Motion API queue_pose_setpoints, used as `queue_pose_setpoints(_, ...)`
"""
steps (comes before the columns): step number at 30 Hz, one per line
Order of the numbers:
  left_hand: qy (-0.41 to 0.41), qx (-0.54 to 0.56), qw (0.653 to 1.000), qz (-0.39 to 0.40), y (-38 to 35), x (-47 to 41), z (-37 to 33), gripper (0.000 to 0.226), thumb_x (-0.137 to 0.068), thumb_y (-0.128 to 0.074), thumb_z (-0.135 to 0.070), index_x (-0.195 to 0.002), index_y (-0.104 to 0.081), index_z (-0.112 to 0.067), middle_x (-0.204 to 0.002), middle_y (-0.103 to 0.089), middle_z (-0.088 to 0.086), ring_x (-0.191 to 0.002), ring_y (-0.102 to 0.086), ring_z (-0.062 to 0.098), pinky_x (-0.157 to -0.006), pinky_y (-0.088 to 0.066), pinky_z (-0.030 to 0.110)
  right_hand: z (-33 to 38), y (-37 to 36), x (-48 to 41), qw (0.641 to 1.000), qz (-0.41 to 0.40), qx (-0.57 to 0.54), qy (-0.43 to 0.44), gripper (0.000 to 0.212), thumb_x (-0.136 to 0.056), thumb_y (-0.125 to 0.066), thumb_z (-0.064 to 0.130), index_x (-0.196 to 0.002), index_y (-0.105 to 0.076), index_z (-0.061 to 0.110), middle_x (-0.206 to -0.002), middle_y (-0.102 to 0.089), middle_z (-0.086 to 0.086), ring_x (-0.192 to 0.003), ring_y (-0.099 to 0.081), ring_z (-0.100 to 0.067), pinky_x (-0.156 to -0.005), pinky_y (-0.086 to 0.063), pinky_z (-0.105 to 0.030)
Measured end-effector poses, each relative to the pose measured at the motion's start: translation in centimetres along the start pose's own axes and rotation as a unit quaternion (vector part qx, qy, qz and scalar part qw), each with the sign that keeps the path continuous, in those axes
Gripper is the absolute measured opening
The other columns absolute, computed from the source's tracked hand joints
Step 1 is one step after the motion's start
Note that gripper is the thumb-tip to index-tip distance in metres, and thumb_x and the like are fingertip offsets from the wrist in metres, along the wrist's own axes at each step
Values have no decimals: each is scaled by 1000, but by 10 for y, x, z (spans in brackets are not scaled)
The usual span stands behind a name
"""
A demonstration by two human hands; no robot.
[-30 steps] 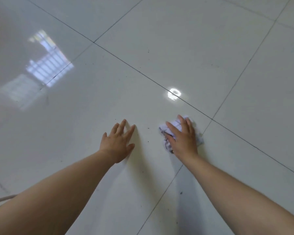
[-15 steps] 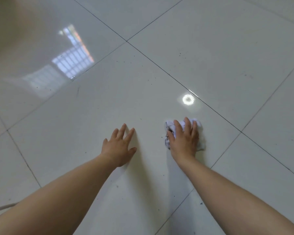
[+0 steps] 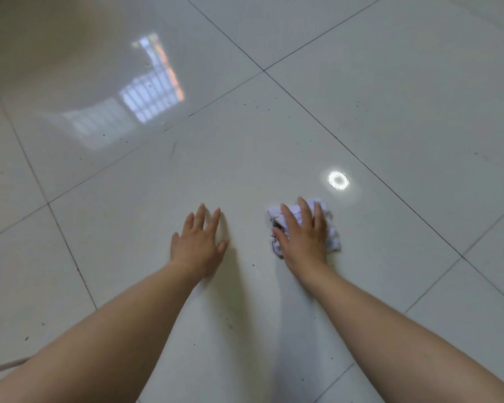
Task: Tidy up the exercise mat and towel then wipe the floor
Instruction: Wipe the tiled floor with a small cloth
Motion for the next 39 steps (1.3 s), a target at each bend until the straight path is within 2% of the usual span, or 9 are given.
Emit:
queue_pose_setpoints(4,49,46,997,-40,13,-20,25,64,-96,-28,-49,-148,5,-32,-157,13,-2,-145,4,22,-112,-18,50,34,-13,-27,998,-14,-13,67,46,-84,-49,43,-124,-58,23,-142,-42,-12,-131,-13,-27,-107,-27,-55)
queue_pose_setpoints(10,101,90,984,-115,36,-70,84,60,-97,-24,-46,-149,3,-30,-157,13,-2,-145,8,19,-115,-9,48,94,-33,-75,994,28,-8,108,46,-93,-48,42,-137,-44,29,-153,-20,-5,-142,-3,-31,-113,-3,-41)
queue_pose_setpoints(14,140,138,966,-171,58,-122,121,58,-98,-21,-46,-149,-1,-27,-158,10,-2,-145,9,17,-116,-1,48,130,-53,-112,991,17,-16,130,46,-92,-45,45,-134,-47,28,-151,-24,-6,-142,-7,-31,-110,-3,-39)
queue_pose_setpoints(17,170,183,948,-199,74,-159,142,56,-98,-19,-46,-149,-6,-27,-158,6,-2,-145,8,17,-116,3,49,149,-64,-145,994,-6,-4,110,47,-91,-44,49,-134,-47,29,-150,-26,-5,-141,-8,-31,-108,-3,-36)
queue_pose_setpoints(22,212,185,926,-251,76,-184,154,55,-96,-24,-47,-148,-11,-33,-158,2,-5,-145,5,13,-114,6,47,186,-79,-209,991,-15,3,132,48,-91,-42,51,-134,-47,30,-151,-26,-7,-141,-10,-31,-108,-5,-37)
queue_pose_setpoints(25,224,193,919,-260,75,-184,155,53,-96,-27,-41,-147,-14,-35,-158,0,-6,-145,2,12,-114,5,46,207,-87,-226,987,-41,-14,157,54,-86,-33,54,-126,-56,26,-144,-39,-11,-137,-21,-35,-108,-12,-43)
queue_pose_setpoints(30,237,197,915,-261,77,-184,154,54,-93,-23,-41,-146,-18,-36,-158,-5,-7,-144,-2,12,-113,2,46,250,-98,-265,984,-10,-27,176,52,-85,-34,54,-124,-57,29,-144,-38,-8,-138,-20,-32,-108,-10,-43)
queue_pose_setpoints(33,240,188,919,-251,76,-186,156,58,-88,-21,-44,-146,-19,-37,-158,-6,-8,-144,-4,12,-112,1,45,265,-103,-284,981,-8,-37,190,50,-84,-34,52,-119,-61,28,-139,-44,-8,-135,-26,-33,-107,-17,-45)
queue_pose_setpoints(39,248,170,919,-255,75,-186,156,58,-87,-22,-44,-145,-24,-36,-157,-12,-5,-144,-10,15,-112,-3,47,222,-86,-250,976,-17,-46,213,39,-81,-47,41,-113,-64,26,-126,-54,-7,-126,-36,-28,-99,-33,-47)
Point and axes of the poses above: each hand's wrist, its own x-axis away from the middle knuckle, its own y-axis out of the back of the hand, z = x × y, the point moved 3 cm from there along -x, towards the middle knuckle
